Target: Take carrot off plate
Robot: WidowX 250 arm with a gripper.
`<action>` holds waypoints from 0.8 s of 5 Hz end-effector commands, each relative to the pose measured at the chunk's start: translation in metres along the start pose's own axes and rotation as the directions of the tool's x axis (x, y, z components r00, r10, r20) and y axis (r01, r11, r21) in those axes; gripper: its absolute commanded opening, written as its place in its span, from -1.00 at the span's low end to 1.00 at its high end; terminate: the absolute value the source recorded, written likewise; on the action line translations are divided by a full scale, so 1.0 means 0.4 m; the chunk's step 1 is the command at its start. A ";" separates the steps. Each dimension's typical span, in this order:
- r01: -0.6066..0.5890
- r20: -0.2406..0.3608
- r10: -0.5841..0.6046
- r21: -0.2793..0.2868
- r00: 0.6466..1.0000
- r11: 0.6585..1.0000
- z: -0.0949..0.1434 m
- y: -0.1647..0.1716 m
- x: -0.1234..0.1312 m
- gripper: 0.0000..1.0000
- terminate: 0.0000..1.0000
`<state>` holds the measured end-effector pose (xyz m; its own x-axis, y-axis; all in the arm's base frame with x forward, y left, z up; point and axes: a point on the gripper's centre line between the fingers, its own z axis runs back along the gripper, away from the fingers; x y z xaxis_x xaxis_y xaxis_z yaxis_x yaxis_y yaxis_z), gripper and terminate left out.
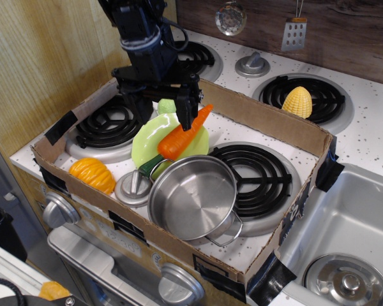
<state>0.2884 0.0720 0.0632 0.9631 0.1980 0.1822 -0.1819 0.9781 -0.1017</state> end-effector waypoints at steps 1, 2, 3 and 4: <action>0.056 0.121 -0.061 0.044 0.991 0.997 -0.040 -0.015 0.008 1.00 -1.00; 0.086 0.140 -0.095 0.067 0.986 0.994 -0.061 -0.002 0.015 1.00 -1.00; 0.106 0.136 -0.112 0.054 0.984 0.993 -0.074 0.009 0.023 1.00 -1.00; 0.102 0.126 -0.109 0.061 0.986 0.993 -0.078 0.012 0.025 -1.00 -1.00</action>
<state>0.2922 0.0721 0.0236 0.9561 0.1025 0.2746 -0.0973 0.9947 -0.0326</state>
